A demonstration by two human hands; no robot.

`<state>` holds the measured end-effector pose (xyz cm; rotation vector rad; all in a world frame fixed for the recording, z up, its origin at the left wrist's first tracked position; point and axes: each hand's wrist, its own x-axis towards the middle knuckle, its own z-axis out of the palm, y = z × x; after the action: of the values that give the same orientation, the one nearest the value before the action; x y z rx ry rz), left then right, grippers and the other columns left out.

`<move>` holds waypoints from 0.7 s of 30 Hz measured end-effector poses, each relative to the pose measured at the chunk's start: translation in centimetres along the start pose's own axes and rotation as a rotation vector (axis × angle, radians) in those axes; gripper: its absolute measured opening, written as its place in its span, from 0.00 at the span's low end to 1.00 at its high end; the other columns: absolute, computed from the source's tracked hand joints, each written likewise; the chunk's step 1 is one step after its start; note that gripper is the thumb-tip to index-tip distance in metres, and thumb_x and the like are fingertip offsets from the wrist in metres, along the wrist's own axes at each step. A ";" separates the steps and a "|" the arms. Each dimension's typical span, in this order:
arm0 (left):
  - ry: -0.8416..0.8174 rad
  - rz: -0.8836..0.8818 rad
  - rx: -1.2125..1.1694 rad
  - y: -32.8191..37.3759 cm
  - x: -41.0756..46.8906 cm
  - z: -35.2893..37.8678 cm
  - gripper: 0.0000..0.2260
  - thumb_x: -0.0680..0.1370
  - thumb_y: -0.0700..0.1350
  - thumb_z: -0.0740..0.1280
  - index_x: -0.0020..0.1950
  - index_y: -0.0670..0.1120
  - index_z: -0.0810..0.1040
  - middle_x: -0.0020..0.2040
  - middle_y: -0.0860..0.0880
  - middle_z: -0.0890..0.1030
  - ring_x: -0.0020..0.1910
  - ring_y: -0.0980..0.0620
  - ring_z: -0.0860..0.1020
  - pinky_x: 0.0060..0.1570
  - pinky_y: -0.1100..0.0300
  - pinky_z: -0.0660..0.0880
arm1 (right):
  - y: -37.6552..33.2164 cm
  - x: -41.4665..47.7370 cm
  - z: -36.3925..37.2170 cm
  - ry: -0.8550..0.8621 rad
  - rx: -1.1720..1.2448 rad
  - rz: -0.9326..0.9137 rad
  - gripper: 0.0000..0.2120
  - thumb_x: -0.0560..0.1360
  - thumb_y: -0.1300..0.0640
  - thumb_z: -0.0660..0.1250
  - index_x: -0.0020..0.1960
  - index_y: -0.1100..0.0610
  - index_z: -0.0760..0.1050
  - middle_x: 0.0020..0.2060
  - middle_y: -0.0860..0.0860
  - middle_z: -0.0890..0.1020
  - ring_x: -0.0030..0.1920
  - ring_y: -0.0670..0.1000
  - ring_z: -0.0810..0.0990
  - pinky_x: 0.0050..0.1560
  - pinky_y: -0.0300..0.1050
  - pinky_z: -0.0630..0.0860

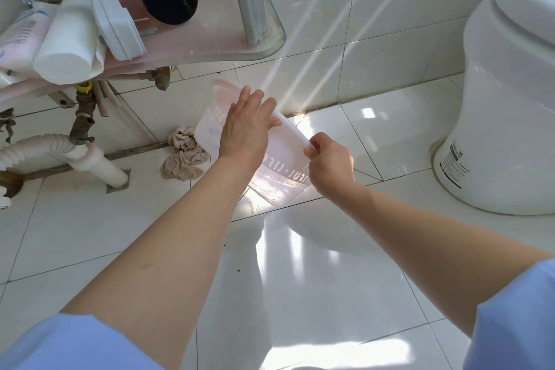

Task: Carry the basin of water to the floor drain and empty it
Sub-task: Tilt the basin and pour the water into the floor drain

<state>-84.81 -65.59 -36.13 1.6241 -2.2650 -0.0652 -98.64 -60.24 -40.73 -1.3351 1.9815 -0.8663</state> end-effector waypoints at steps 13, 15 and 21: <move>-0.012 0.047 0.014 1.2 -0.2 -0.4 0.13 0.80 0.42 0.59 0.63 0.41 0.72 0.69 0.43 0.69 0.75 0.45 0.57 0.67 0.50 0.61 | 0.3 -0.8 0.0 -0.043 0.067 0.073 0.14 0.70 0.66 0.51 0.43 0.47 0.66 0.30 0.38 0.72 0.31 0.41 0.67 0.24 0.37 0.58; -0.030 0.040 0.010 1.3 0.1 -0.4 0.14 0.80 0.42 0.59 0.64 0.41 0.71 0.69 0.44 0.68 0.75 0.45 0.56 0.68 0.49 0.60 | 0.2 -0.7 -0.2 -0.040 0.071 0.084 0.13 0.71 0.66 0.52 0.43 0.48 0.66 0.29 0.39 0.71 0.31 0.42 0.67 0.24 0.38 0.59; -0.075 0.056 -0.007 1.7 0.8 -0.4 0.14 0.80 0.41 0.59 0.65 0.43 0.71 0.71 0.46 0.66 0.75 0.47 0.54 0.69 0.50 0.61 | 0.3 -0.8 -0.3 -0.057 0.113 0.095 0.13 0.70 0.67 0.51 0.40 0.50 0.66 0.31 0.40 0.73 0.30 0.45 0.67 0.24 0.37 0.60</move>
<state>-86.46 -65.69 -35.17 1.5785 -2.3622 -0.1213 -98.76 -59.37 -40.65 -1.1791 1.9063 -0.8722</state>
